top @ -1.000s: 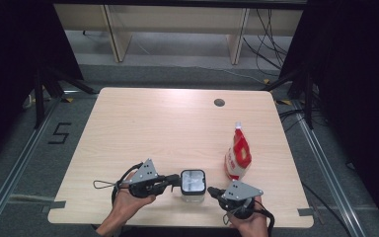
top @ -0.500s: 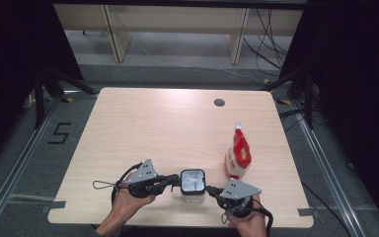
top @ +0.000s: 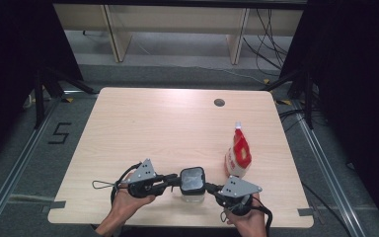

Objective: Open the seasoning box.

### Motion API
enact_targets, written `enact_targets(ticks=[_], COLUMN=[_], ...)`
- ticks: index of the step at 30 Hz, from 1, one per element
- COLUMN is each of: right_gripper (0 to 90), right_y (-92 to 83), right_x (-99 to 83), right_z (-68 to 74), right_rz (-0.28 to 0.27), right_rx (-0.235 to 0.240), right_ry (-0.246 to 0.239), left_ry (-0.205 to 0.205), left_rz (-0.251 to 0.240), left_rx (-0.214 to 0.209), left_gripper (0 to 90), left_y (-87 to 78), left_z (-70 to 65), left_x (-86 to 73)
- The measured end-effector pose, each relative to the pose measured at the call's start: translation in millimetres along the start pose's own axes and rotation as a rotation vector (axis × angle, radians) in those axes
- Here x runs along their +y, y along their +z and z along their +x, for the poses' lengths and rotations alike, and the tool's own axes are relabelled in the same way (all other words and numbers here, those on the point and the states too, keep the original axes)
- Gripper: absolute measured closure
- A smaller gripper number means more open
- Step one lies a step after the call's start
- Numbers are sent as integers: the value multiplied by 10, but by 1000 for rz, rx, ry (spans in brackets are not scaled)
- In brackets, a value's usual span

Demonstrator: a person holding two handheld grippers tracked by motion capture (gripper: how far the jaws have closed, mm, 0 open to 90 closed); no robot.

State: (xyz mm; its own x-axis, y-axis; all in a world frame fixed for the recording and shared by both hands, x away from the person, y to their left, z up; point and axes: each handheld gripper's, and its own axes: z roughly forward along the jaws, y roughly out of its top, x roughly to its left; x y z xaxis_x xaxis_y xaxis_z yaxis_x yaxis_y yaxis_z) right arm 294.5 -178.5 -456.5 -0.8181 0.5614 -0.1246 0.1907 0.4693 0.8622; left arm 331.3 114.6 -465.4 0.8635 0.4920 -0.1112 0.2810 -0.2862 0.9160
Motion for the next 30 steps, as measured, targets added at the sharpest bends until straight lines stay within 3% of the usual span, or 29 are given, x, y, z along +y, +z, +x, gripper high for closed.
enact_targets(ticks=[4,5,6,7,8,9,12,13,15,20,21,25,27,30], right_gripper=[898,898,898,898,898,898,898,898,898,897,897,897,897,897], right_y=[7,-4,-11,-1,-3,-11,-5,-7,-16,-10,-16,-9,-11,-16], right_x=[13,23,28,33,40,47,54,64,75,107,127,170,194,222], right_z=[1,-2,0,0,5,3,14,17,19,35,43,58,65,70], right_rz=[-15,-13,-12,-23,-22,-17,-27,-25,-25,-35,-33,-47,-55,-52], right_rx=[9,4,-1,4,6,2,2,6,-2,2,-2,-1,-4,1], right_ry=[4,-3,4,-5,1,-5,-3,-6,-4,-10,-11,-17,-15,-21], left_ry=[8,55,46,77,77,101,91,120,113,131,124,163,145,155], left_rz=[-37,-23,0,25,25,77,110,129,111,105,98,97,96,97], left_rx=[-29,-63,-63,-55,-55,-42,-43,-39,-51,-58,-78,-65,-60,-54], left_gripper=[643,613,585,560,539,521,504,501,498,551,585,704,723,727], left_y=[-101,-158,-167,-157,-157,-103,-23,42,98,168,180,155,154,155], left_z=[15,32,19,29,29,41,39,53,58,112,123,145,131,120], left_x=[-17,-33,-61,-90,-90,-163,-230,-261,-283,-321,-339,-334,-349,-348])
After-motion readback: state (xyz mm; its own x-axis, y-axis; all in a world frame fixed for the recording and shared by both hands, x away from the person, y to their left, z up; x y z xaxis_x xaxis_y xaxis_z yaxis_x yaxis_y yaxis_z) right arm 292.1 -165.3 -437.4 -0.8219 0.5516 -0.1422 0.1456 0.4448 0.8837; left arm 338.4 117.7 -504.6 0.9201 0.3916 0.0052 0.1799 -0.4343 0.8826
